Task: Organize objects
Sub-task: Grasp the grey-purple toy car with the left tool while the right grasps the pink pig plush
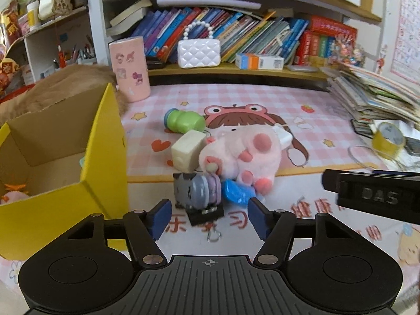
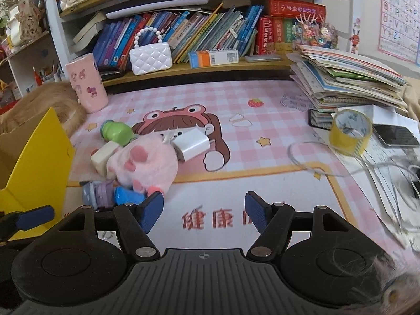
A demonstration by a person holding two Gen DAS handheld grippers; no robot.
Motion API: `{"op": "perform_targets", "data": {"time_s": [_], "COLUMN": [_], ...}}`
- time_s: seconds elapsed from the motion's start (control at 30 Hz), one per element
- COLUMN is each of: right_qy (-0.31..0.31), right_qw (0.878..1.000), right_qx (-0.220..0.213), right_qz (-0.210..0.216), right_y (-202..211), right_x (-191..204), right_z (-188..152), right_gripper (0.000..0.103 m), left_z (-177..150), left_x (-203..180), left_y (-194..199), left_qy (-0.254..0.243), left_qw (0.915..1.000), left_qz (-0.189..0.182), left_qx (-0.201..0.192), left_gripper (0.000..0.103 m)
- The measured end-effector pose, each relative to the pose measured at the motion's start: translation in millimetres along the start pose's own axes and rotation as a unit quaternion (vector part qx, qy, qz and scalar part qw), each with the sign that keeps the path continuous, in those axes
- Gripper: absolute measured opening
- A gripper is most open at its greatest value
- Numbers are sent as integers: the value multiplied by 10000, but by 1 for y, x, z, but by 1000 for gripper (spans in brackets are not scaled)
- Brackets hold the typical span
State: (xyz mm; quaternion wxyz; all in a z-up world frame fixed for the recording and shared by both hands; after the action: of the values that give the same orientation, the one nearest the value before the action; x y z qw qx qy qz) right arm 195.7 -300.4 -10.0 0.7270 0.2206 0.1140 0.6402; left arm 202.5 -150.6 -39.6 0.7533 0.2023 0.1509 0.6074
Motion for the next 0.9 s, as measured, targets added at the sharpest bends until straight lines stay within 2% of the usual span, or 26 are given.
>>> {"op": "perform_targets", "data": {"time_s": [0.23, 0.4, 0.43, 0.5, 0.73, 0.77, 0.83, 0.9], "right_qy": [-17, -92, -94, -106, -181, -197, -226, -162], "right_qw": [9998, 9993, 9991, 9989, 9969, 9963, 9941, 9911], "right_qx": [53, 114, 121, 141, 151, 153, 178, 224], "right_qz": [207, 358, 387, 444, 749, 823, 1048, 1305], "right_y": [-17, -25, -27, -30, -44, -47, -56, -66], "right_x": [-13, -18, -18, -18, -12, -10, -5, 3], "right_z": [11, 14, 15, 15, 20, 22, 26, 28], "right_gripper": [67, 67, 67, 67, 69, 72, 84, 85], "left_z": [5, 2, 3, 4, 12, 12, 13, 12], "left_x": [-1, 3, 3, 5, 5, 6, 7, 8], "left_y": [-39, -58, -60, -59, -27, -21, -17, -12], "left_qy": [187, 181, 155, 145, 122, 138, 172, 181], "left_qw": [9983, 9970, 9971, 9976, 9992, 9992, 9992, 9992], "left_qz": [510, 693, 680, 604, 371, 366, 349, 347], "left_qx": [204, 301, 309, 291, -18, -31, 2, 69], "left_gripper": [57, 54, 42, 36, 34, 34, 35, 35]}}
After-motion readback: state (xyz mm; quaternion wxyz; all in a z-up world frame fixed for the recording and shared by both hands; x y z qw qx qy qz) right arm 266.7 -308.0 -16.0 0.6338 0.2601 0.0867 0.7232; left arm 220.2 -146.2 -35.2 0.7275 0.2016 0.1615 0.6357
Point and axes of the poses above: each gripper's, at about its wrist camera, not at the fingertips, and y roughly against the way its jaws point, x to its left, z to its top, the point moved 1 cm from there along -y, roughly the way its jaws point, and after that the axes turned 14 degrees about -x, right-handed, at the moved point
